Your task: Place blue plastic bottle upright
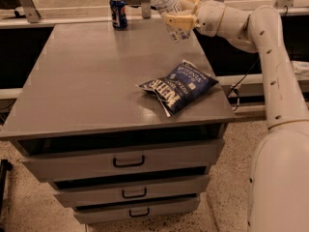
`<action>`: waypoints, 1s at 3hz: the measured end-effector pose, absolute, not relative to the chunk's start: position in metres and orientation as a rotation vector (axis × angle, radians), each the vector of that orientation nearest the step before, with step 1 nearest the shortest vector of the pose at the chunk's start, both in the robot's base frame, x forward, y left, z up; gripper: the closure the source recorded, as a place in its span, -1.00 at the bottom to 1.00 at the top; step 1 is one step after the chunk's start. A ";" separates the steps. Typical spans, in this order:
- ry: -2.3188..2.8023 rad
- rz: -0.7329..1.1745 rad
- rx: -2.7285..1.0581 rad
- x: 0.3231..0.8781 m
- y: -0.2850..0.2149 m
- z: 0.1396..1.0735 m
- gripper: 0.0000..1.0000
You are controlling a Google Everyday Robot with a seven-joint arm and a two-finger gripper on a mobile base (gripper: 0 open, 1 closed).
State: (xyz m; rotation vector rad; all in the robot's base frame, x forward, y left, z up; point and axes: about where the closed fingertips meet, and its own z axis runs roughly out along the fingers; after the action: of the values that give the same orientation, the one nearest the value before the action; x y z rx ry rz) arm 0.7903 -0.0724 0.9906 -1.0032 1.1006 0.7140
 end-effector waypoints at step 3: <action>0.989 0.850 -0.826 0.806 -0.091 0.959 1.00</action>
Offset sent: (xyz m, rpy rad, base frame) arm 0.0174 -0.0260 -0.0419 0.2564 0.0135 0.0429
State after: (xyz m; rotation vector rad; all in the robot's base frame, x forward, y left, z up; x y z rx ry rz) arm 0.8059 -0.0913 0.9585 -0.8256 0.9894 0.8504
